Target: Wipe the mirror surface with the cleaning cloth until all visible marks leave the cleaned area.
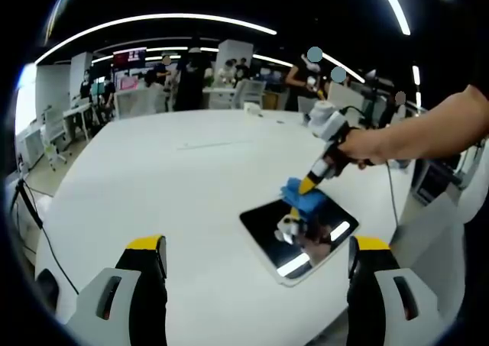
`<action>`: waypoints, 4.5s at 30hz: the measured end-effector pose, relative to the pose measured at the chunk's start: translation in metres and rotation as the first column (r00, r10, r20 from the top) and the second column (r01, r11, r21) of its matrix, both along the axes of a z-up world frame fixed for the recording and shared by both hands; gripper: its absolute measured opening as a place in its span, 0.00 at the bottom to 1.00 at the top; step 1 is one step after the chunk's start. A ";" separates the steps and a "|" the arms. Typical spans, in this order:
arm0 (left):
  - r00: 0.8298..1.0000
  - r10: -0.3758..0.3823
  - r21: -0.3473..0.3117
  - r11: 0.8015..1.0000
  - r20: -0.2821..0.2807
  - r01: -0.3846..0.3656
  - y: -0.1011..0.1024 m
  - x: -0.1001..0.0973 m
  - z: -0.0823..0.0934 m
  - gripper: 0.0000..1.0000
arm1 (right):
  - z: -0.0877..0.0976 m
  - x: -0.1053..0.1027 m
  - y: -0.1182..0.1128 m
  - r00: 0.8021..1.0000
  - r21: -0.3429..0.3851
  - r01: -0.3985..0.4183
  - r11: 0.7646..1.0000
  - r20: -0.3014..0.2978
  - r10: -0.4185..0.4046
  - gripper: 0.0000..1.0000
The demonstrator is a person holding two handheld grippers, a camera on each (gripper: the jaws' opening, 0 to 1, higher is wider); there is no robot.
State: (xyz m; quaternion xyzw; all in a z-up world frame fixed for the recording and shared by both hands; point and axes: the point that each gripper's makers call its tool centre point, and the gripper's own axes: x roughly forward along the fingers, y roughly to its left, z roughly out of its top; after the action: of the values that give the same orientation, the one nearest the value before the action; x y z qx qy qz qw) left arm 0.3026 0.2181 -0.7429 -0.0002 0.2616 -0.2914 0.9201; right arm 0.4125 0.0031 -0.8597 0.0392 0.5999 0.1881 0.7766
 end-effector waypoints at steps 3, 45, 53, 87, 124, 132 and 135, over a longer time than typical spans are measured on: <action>1.000 0.000 -0.002 1.000 0.002 0.000 -0.001 0.000 0.002 1.00 | 0.000 0.000 0.000 1.000 -0.002 0.000 1.000 0.002 0.000 0.04; 1.000 -0.008 -0.004 1.000 0.021 0.008 -0.006 -0.011 0.009 1.00 | 0.002 -0.037 -0.001 0.999 0.009 0.032 0.999 0.011 -0.032 0.04; 1.000 -0.013 -0.002 1.000 0.021 0.014 -0.006 -0.012 0.009 0.99 | 0.001 -0.042 0.000 0.999 0.014 0.039 0.999 0.012 -0.039 0.04; 0.998 -0.065 0.008 0.998 0.026 0.065 -0.011 -0.019 0.009 0.99 | 0.004 -0.091 0.003 0.998 0.018 0.061 0.998 0.000 -0.061 0.04; 0.998 -0.055 -0.034 0.998 0.028 0.056 -0.012 -0.016 0.013 1.00 | 0.002 -0.130 0.006 0.997 0.034 0.075 0.997 -0.007 -0.075 0.04; 0.998 -0.057 -0.028 0.998 0.012 0.057 -0.012 -0.022 0.007 1.00 | 0.001 -0.135 0.009 0.996 0.039 0.088 0.995 -0.020 -0.087 0.04; 0.999 -0.052 -0.028 0.998 0.012 0.052 -0.012 -0.021 0.007 1.00 | 0.001 -0.138 0.009 0.996 0.041 0.082 0.996 -0.031 -0.081 0.04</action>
State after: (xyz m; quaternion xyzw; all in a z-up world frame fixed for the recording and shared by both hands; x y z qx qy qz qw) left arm 0.2813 0.2061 -0.7358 -0.0049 0.2519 -0.3191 0.9136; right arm 0.2747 0.0126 -0.8586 0.0826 0.6050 0.1682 0.7739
